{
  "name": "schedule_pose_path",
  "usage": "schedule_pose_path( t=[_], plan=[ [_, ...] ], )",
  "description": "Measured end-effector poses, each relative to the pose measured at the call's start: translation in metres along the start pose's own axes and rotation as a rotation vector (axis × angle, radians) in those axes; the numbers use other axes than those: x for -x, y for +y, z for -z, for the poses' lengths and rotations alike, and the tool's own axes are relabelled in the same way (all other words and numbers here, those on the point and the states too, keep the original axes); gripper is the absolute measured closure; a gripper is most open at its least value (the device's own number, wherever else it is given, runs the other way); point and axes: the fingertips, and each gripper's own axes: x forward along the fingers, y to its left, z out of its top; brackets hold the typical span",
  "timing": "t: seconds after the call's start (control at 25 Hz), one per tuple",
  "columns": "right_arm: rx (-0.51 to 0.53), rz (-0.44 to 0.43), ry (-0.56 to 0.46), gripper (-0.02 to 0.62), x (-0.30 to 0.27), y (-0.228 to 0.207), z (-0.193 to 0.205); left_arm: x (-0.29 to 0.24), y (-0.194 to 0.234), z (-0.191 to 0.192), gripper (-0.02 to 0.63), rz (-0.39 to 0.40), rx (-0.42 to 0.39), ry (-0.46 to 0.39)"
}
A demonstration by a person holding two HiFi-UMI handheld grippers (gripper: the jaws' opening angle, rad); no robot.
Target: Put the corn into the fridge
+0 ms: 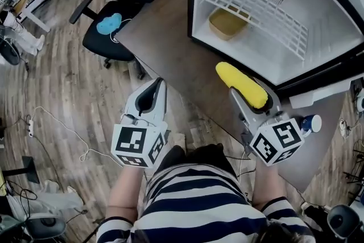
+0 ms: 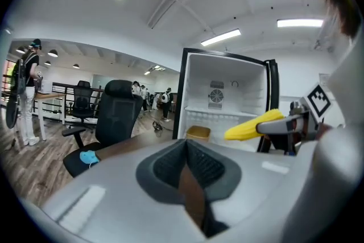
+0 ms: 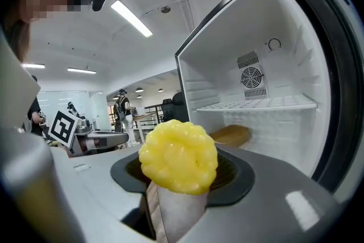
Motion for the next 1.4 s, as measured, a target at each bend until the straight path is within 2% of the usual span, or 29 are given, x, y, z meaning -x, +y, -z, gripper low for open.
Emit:
schedule_pose_path(
  t=[0.28,0.48,0.88,1.4],
  plan=[
    [0.0,0.136,-0.089,0.347,-0.008,-0.008,-0.033,-0.032,0.009,-0.023,0.606,0.133,-0.03,-0.027],
    [0.009,0.187,-0.15,0.347,-0.014,-0.025,-0.062,-0.062,0.004,-0.029,0.606,0.189,-0.011,-0.03],
    [0.037,0.246,-0.262,0.347,-0.041,-0.083,-0.113,-0.12,-0.016,-0.05,0.606,0.218,-0.03,-0.054],
    [0.146,0.276,-0.258,0.347,-0.096,-0.125,-0.154,-0.172,-0.026,-0.063,0.606,0.224,-0.031,-0.07]
  ],
)
